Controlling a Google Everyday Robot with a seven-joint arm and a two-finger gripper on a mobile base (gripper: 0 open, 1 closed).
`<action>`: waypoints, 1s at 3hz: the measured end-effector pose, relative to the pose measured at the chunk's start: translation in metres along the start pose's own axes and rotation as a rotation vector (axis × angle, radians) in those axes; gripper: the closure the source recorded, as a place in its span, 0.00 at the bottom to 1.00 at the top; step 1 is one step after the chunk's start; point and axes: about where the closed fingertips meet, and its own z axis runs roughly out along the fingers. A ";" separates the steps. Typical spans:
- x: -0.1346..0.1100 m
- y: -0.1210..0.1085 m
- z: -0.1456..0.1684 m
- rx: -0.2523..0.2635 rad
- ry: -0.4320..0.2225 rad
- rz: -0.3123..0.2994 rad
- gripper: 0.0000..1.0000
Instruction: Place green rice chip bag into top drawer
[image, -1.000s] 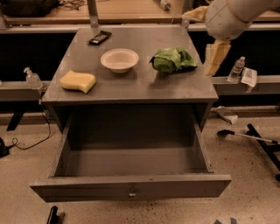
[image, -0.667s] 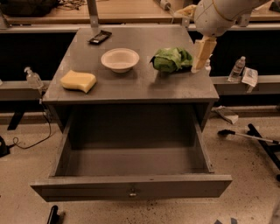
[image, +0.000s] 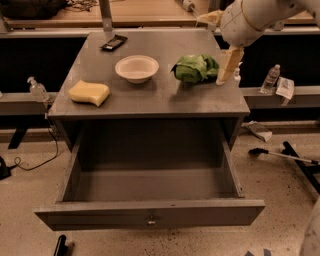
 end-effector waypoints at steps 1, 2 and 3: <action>0.021 -0.002 0.062 0.048 -0.115 -0.062 0.00; 0.029 -0.001 0.100 0.046 -0.153 -0.086 0.00; 0.037 -0.004 0.118 0.057 -0.176 -0.079 0.16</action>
Offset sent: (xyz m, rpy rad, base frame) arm 0.0881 0.0227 -0.1085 0.1120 -0.0526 0.1884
